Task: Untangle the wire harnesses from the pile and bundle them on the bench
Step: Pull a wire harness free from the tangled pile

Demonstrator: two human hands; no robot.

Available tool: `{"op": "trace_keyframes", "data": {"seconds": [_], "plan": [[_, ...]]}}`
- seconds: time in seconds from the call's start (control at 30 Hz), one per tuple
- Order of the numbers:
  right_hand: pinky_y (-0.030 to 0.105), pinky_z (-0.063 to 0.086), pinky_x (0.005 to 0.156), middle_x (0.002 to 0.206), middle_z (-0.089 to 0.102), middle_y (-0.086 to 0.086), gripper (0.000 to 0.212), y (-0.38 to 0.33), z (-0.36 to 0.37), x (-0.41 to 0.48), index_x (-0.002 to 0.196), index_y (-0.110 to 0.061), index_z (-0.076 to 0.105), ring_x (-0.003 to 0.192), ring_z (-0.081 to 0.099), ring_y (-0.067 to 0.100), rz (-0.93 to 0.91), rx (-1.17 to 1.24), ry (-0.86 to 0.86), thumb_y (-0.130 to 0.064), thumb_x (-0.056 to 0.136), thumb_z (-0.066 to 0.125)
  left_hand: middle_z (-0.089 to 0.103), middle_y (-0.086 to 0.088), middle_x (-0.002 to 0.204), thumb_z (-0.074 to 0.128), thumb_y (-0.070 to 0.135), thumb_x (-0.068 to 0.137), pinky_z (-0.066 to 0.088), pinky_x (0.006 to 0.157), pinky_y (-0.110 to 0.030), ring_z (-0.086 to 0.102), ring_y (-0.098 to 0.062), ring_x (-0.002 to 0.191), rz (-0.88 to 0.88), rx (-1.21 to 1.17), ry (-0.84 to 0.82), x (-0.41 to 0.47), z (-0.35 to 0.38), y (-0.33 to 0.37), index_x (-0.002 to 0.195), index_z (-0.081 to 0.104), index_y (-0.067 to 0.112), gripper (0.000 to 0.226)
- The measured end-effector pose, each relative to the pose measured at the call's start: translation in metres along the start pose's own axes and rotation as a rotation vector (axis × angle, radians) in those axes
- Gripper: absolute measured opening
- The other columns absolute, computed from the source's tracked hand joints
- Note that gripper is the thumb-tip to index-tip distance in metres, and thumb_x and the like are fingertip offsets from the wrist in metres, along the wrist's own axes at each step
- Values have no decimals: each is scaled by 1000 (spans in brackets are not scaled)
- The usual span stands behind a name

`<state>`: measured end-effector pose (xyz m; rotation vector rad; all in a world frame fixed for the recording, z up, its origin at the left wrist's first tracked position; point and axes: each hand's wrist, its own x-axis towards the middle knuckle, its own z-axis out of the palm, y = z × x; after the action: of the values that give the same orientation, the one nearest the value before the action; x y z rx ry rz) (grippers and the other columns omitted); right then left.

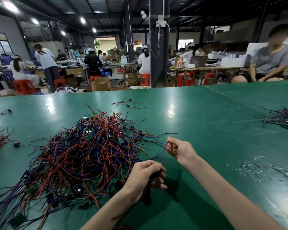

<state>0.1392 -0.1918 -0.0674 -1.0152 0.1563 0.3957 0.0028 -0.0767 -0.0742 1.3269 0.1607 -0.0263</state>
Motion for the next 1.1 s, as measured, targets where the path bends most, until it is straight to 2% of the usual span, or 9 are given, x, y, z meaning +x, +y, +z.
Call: {"op": "trace_keyframes", "data": {"seconds": [0.13, 0.23, 0.33, 0.4, 0.47, 0.63, 0.73, 1.0, 1.1], "plan": [[19, 49, 38, 45, 57, 10, 13, 0, 1, 0, 75, 8, 56, 36, 58, 14, 73, 81, -5, 6, 88, 57, 61, -10, 64, 53, 5, 94, 54, 47, -29, 53, -12, 48, -13, 29, -58, -2, -1, 0, 80, 72, -2, 25], [24, 52, 43, 54, 57, 10, 9, 4, -4, -1, 89, 10, 60, 40, 57, 13, -324, -290, -26, 3, 86, 63, 62, -9, 62, 54, 4, 93, 52, 47, -26, 52, -10, 46, -52, 50, -90, -3, -2, 1, 81, 74, -2, 24], [23, 46, 40, 54, 58, 7, 7, 7, -12, -2, 83, 1, 64, 40, 52, 14, -906, -867, -75, -5, 86, 66, 62, -8, 61, 55, 5, 92, 52, 47, -26, 52, -9, 46, -77, 72, -114, -4, -2, 2, 76, 76, 2, 26], [26, 44, 42, 54, 57, 7, 7, 10, -14, -2, 81, -2, 64, 43, 50, 20, -1095, -1050, -66, -6, 86, 66, 62, -9, 61, 56, 5, 92, 52, 47, -26, 51, -9, 45, -76, 88, -91, -4, -4, 2, 74, 75, 2, 26], [28, 45, 40, 57, 59, 7, 8, 10, -13, -3, 79, -3, 64, 43, 52, 20, -953, -942, -33, -7, 86, 68, 61, -10, 60, 55, 4, 91, 51, 46, -25, 50, -10, 44, -61, 99, -53, -4, -6, 1, 72, 74, 2, 27], [16, 31, 30, 50, 59, 10, 22, -7, -8, -4, 66, 1, 57, 33, 44, 6, -204, -282, -3, -3, 87, 63, 60, -10, 59, 55, 3, 91, 51, 46, -26, 49, -11, 43, -26, 103, -37, -3, -6, 0, 68, 73, 3, 30], [11, 32, 29, 52, 58, 10, 19, -10, -10, -4, 71, 4, 56, 31, 47, 4, 38, -89, -14, -1, 89, 58, 59, -11, 58, 54, 2, 91, 51, 46, -26, 49, -12, 42, -16, 116, -45, -2, -4, -2, 67, 72, 2, 29], [21, 44, 36, 56, 62, 15, 19, -3, -11, -7, 73, 2, 59, 39, 53, 12, -333, -440, -30, -4, 91, 59, 58, -10, 57, 52, 2, 91, 40, 38, -21, 44, -12, 41, 9, 170, -30, -5, -7, -1, 66, 70, 2, 30], [22, 43, 36, 59, 63, 16, 19, -3, -12, -8, 71, 0, 59, 41, 53, 14, -346, -444, -9, -6, 90, 61, 58, -9, 58, 52, 2, 91, 40, 38, -21, 44, -13, 40, 12, 177, -27, -6, -6, 0, 67, 69, 2, 30]]}}
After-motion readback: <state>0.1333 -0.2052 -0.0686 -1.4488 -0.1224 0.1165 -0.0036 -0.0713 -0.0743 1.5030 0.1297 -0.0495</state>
